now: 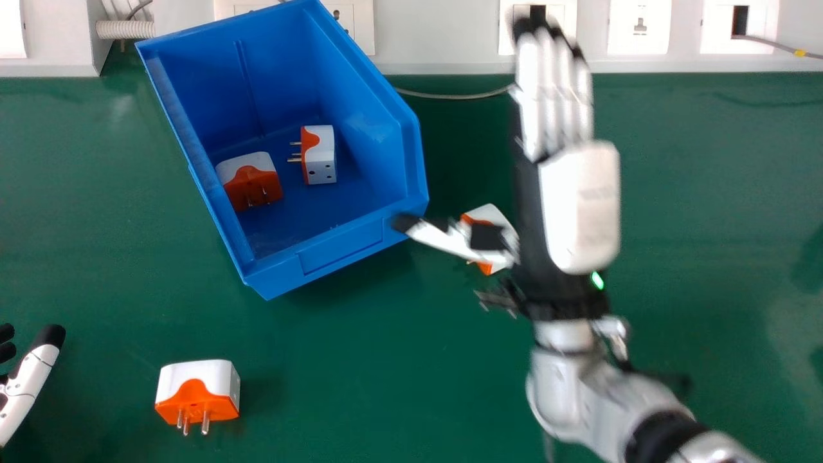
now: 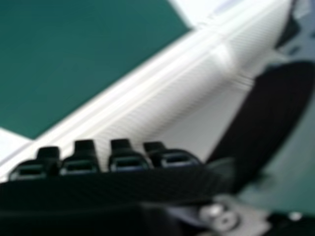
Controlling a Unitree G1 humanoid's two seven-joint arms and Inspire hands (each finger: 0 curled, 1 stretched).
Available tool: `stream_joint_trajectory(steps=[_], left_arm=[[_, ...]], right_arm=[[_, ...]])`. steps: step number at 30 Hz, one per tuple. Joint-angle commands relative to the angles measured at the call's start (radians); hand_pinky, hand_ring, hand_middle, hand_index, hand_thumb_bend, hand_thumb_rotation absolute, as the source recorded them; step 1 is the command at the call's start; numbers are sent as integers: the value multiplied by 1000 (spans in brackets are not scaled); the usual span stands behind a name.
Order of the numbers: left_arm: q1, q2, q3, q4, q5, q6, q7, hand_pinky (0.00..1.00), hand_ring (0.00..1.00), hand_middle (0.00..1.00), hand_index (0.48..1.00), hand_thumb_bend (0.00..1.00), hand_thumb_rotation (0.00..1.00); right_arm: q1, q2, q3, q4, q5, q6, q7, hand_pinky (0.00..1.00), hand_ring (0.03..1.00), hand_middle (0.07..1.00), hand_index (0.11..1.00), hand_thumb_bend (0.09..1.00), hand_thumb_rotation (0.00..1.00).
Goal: Pick all objects and put in blue box
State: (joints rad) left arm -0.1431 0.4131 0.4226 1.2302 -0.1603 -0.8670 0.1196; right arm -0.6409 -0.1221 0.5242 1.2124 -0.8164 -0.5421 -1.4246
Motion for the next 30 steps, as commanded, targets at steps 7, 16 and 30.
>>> stream_joint_trajectory(steps=[7, 16, 30], left_arm=[[59, -23, 2, 35, 4, 50, -22, 674, 731, 723, 742, 845, 342], [52, -21, -2, 37, 11, 58, -10, 665, 724, 722, 741, 856, 355], [38, -21, -27, 42, 31, 71, 35, 656, 719, 721, 742, 846, 363]], right_arm=[[30, -49, -39, 0, 74, -30, 164, 1000, 1000, 1000, 1000, 1000, 822], [-18, -123, -43, -133, 104, 187, 708, 973, 1000, 1000, 1000, 1000, 658], [-250, -160, 29, -25, 64, 229, 1142, 902, 1000, 1000, 1000, 1000, 318]])
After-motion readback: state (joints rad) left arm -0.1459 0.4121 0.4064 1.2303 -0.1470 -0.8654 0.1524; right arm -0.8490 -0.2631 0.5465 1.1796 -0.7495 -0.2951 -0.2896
